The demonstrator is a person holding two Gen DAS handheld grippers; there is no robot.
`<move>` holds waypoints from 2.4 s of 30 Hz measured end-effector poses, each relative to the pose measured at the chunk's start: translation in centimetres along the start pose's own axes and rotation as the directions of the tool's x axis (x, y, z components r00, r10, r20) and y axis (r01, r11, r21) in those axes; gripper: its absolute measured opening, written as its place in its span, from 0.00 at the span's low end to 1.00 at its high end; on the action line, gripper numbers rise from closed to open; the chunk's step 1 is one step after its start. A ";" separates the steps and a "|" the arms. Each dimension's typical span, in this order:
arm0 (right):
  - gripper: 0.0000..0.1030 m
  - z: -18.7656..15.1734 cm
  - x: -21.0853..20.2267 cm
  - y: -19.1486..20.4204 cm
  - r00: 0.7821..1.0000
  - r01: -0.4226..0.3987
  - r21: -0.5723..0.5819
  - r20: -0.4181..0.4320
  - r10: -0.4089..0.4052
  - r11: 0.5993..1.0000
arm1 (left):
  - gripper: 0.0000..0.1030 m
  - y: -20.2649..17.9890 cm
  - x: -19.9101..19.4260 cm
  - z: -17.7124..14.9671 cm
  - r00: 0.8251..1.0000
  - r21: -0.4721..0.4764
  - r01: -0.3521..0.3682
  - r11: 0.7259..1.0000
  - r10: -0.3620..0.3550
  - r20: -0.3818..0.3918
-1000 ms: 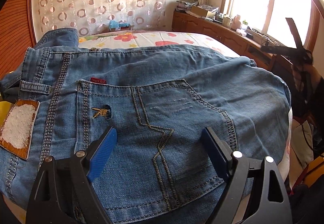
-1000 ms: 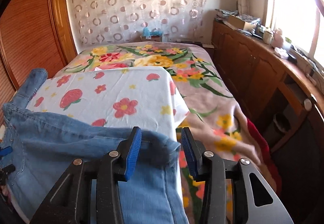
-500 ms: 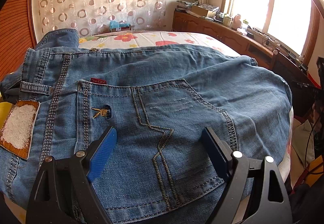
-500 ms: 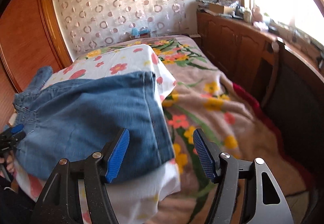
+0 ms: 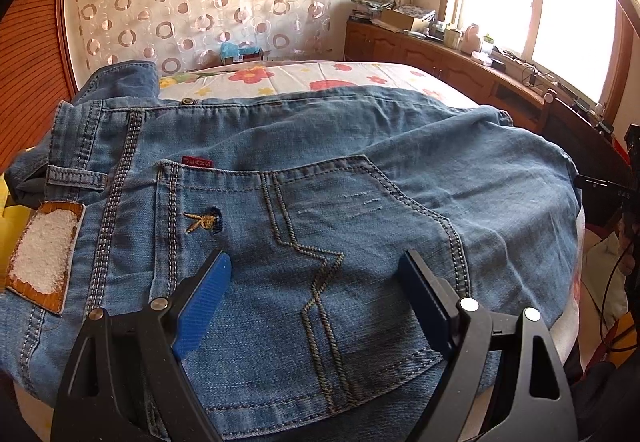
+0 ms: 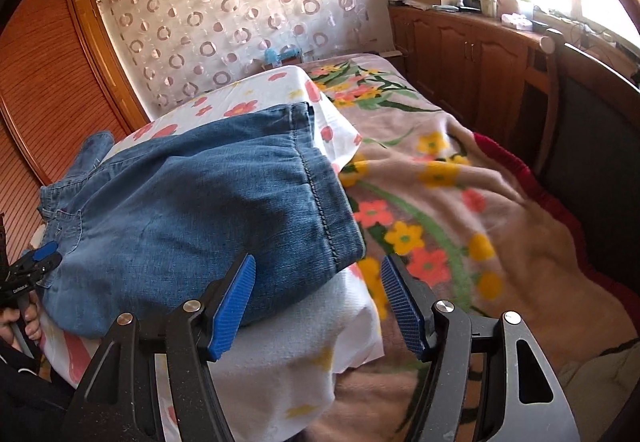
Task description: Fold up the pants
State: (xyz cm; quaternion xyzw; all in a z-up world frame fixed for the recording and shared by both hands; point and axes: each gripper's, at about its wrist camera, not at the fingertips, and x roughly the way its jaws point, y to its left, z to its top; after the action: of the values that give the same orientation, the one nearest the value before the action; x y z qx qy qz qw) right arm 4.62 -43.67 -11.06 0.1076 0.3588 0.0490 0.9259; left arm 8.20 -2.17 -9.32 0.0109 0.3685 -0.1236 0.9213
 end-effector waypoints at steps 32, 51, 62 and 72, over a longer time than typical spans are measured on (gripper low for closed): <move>0.10 7.4 -5.0 18.7 0.904 -0.332 -0.438 0.106 0.415 0.835 | 0.84 2.6 -5.6 1.7 0.994 -0.061 -0.055 0.997 0.060 0.094; 0.39 8.4 -0.5 22.2 0.913 -0.364 -0.466 -0.007 0.408 0.806 | 0.84 4.2 -4.7 0.6 0.997 -0.102 -0.040 0.994 0.046 0.062; 0.45 7.9 3.0 19.3 0.952 -0.301 -0.383 -0.061 0.301 0.873 | 0.84 0.6 -1.9 3.0 0.998 -0.036 0.031 0.999 -0.029 0.048; 0.45 8.3 4.7 21.1 0.940 -0.339 -0.328 -0.157 0.303 0.882 | 0.49 -1.9 0.8 3.4 0.988 0.009 0.155 0.988 -0.155 -0.018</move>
State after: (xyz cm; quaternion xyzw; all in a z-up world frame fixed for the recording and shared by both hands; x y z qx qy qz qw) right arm 13.45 -23.76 -3.21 -0.0035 0.3678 0.2701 0.8898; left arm 10.56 -4.59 -7.23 -0.0121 0.3754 -0.1964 0.9057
